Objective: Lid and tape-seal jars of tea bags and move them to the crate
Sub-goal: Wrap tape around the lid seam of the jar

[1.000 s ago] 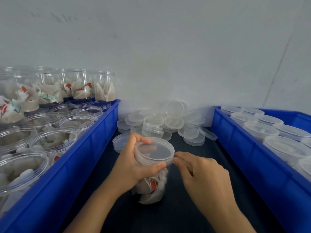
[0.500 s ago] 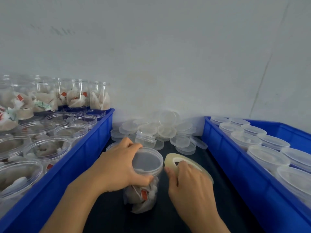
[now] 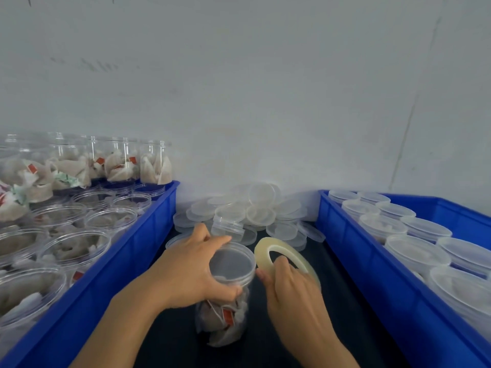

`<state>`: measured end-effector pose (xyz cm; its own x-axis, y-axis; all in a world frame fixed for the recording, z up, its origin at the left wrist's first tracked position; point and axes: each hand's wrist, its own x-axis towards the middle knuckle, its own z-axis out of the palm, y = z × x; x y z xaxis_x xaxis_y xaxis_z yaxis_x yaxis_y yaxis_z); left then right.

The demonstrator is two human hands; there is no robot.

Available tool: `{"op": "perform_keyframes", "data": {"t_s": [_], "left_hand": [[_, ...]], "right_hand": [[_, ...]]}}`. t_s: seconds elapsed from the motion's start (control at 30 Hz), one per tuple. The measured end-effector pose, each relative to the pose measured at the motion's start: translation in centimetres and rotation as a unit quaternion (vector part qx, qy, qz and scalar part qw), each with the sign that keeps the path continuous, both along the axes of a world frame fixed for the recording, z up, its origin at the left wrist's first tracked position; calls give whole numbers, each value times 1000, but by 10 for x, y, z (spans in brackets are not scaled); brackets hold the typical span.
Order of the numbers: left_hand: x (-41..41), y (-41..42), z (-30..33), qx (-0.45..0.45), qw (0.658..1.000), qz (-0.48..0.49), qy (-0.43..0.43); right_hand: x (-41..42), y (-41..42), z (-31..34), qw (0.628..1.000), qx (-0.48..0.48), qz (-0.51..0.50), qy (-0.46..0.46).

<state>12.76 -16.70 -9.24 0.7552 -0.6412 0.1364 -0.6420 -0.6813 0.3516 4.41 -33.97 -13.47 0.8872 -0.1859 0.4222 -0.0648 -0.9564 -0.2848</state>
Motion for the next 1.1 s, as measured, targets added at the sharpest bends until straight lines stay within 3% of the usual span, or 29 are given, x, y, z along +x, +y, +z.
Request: {"op": "perform_keyframes", "data": {"t_s": [0.8, 1.1], "left_hand": [[-11, -14, 9, 61, 997, 36, -10], [-23, -52, -18, 2, 975, 125, -182]], "right_hand": [[7, -2, -3, 999, 38, -29, 1], [9, -5, -4, 999, 20, -5, 49]]}}
